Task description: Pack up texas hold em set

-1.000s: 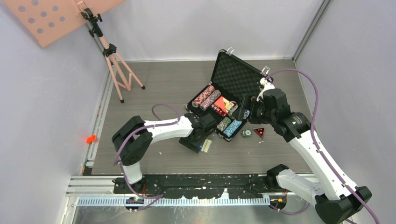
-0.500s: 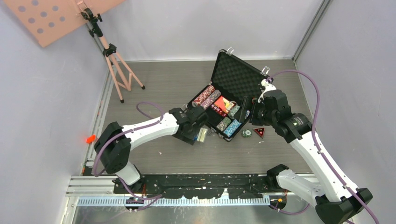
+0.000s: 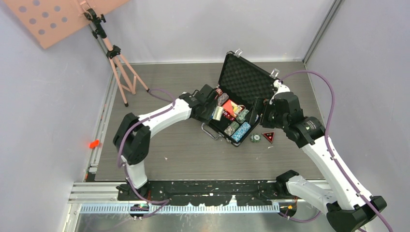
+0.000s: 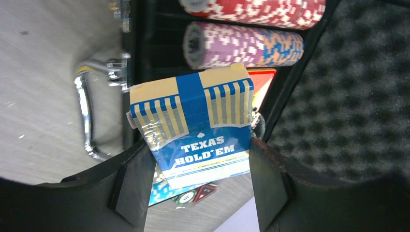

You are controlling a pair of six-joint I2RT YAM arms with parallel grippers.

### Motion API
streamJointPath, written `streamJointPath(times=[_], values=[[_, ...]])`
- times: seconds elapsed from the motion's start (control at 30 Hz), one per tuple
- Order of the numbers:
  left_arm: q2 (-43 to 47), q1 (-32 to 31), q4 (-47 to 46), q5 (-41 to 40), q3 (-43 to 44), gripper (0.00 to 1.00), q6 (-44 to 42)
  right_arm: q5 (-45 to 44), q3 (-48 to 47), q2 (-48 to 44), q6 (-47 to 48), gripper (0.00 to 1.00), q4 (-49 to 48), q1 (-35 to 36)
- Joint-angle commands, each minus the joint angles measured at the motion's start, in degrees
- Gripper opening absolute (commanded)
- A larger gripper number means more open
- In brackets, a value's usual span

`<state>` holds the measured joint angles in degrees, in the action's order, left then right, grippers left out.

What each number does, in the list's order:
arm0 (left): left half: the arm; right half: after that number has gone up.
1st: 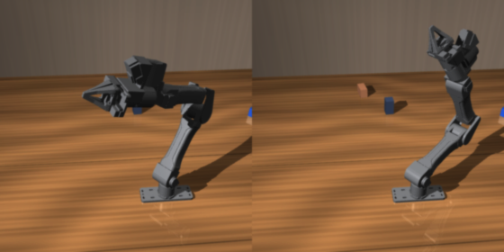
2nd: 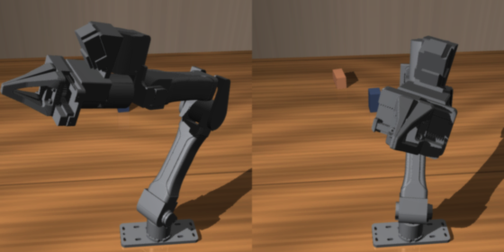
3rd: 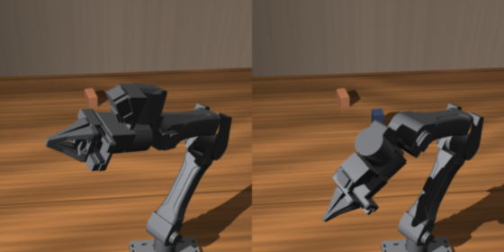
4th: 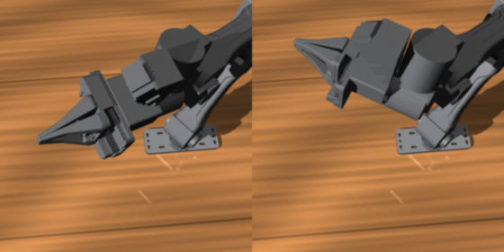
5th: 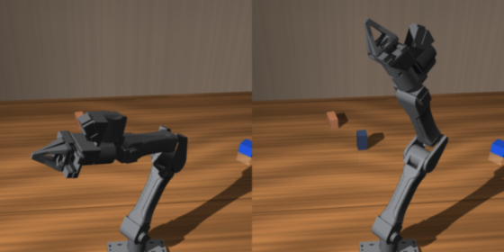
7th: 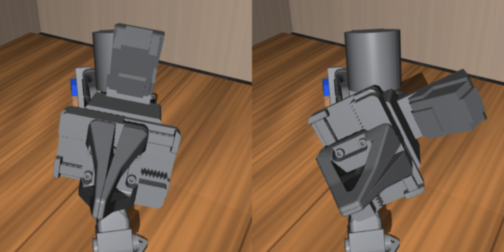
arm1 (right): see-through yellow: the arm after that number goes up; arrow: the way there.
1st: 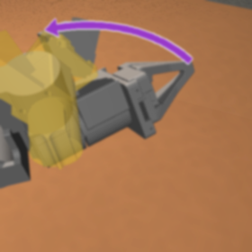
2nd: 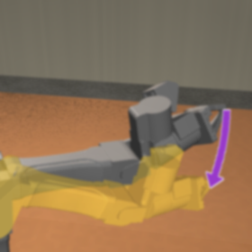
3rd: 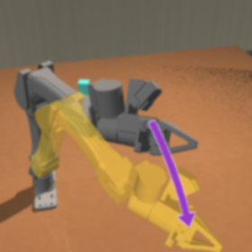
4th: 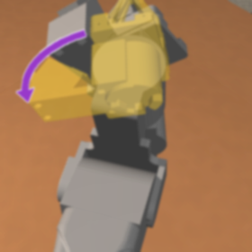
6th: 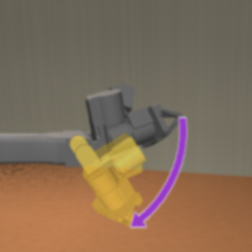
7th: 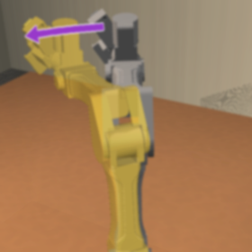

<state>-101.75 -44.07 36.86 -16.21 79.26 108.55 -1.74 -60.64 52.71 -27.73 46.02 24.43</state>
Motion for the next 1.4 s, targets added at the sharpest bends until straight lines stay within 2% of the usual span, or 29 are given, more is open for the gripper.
streamJointPath(times=[0.0, 0.23, 0.47, 0.77, 1.0, 1.07, 1.1, 1.13, 1.17, 1.23, 1.37], values=[[-4.7, 0.9, -0.2, 0.1, 8.1, 0.0, -7.7, -3.1, -2.7, -1.2, 0.2, 0.96, 0.6, 0.3], [-9.8, 1.5, -1.7, 2.9, 11.0, 0.0, -10.0, -4.0, -1.9, -2.3, -0.9, 0.96, 1.1, 0.3], [-13.5, 1.5, 3.2, 5.8, 16.5, 0.0, -12.3, -5.1, -1.5, -2.6, -0.9, 0.96, 1.4, 0.2], [-13.0, 0.7, 7.5, 6.3, 15.1, 0.0, -11.0, -5.2, -1.1, -2.0, -1.2, 0.96, 0.9, 0.2], [-14.9, 0.2, 8.4, 10.2, 15.8, 0.03, -11.5, -5.3, -0.6, -2.4, -2.1, 0.96, 0.2, 0.3], [-14.9, 0.2, 8.7, 10.5, 15.8, 0.09, -11.9, -5.4, -0.6, -2.6, -2.3, 0.96, 0.1, 0.2], [-15.0, 0.2, 9.0, 10.6, 15.8, 0.16, -11.9, -5.4, -0.5, -2.7, -2.3, 0.96, 0.1, 0.2], [-14.9, 0.2, 9.2, 10.3, 15.8, 0.3, -11.7, -5.4, -0.5, -2.7, -2.2, 0.96, 0.1, 0.2], [-14.9, 0.2, 8.8, 10.0, 15.8, 0.39, -12.4, -5.4, -0.5, -2.7, -2.3, 0.96, 0.1, 0.2], [-15.0, 0.2, 9.5, 10.0, 16.3, 0.48, -12.7, -5.5, -0.4, -2.7, -2.5, 0.96, 0.1, 0.2], [-15.1, 0.3, 10.1, 10.7, 18.5, 0.72, -14.5, -5.7, -0.4, -1.7, -2.7, 0.97, 0.3, 0.2]])
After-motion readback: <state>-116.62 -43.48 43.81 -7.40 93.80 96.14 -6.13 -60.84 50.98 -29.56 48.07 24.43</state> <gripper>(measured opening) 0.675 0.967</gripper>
